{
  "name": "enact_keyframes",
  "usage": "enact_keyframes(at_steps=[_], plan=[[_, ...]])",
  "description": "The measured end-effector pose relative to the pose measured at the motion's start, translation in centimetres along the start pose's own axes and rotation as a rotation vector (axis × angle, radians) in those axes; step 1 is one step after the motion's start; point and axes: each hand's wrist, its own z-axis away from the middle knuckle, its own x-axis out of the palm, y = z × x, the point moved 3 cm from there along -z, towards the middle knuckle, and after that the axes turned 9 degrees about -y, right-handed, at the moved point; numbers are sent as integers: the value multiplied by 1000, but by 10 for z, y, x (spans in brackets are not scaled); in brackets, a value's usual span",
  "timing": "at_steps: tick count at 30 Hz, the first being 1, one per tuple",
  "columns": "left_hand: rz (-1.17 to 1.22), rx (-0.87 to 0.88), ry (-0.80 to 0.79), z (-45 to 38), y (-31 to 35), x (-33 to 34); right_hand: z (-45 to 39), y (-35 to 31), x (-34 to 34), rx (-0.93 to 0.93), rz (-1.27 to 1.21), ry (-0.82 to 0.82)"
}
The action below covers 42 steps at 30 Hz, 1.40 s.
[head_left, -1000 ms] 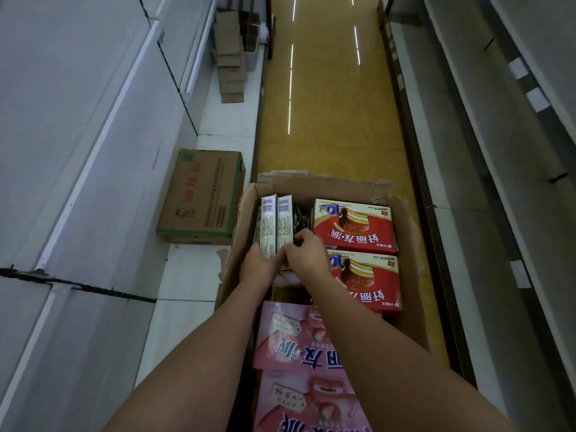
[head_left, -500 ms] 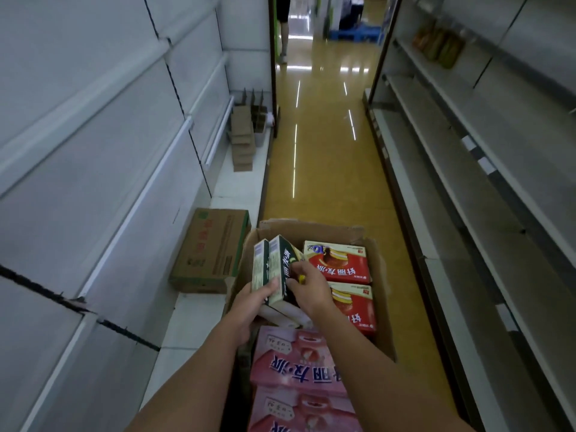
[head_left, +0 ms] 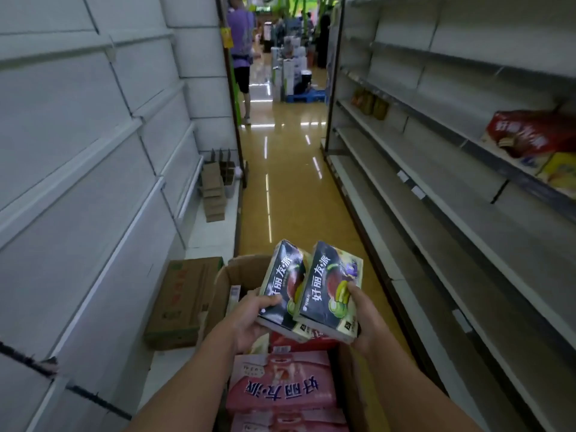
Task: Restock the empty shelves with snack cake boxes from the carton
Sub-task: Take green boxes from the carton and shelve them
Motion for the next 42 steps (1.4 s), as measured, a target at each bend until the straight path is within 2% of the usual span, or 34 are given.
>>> enact_keyframes(at_steps=[5,7,11,14,17,19,22,26,29,32,37,39,42], plan=[[-95,-35,-144,-4,11,41,41,-3,-7,-107,-193,-100],[-117,-48,-176,-5,9,57,53,-4,-9,-141,-239,-78],[-59,10,-280,-4,2,90,74,-9,-23,-251,-364,38],[11,24,-343,-4,-17,122,86,-6,-35,-358,-427,191],[-116,81,-263,-2,-36,149,108,3,-47,-361,-336,261],[-179,77,-267,-2,-40,162,133,4,-63,-344,-270,328],[-300,2,-408,1,-44,180,188,-2,-109,-374,-174,499],[-485,-89,-694,23,-61,224,253,-4,-143,-269,9,486],[-550,-133,-799,29,-88,264,295,2,-159,-354,9,567],[-567,-121,-798,49,-104,301,332,13,-175,-449,-45,642],[-529,58,-720,91,-128,355,399,26,-198,-615,-86,788],[-477,94,-710,104,-138,378,434,36,-210,-662,-145,799],[-461,115,-749,121,-157,416,484,53,-226,-627,-163,766]])
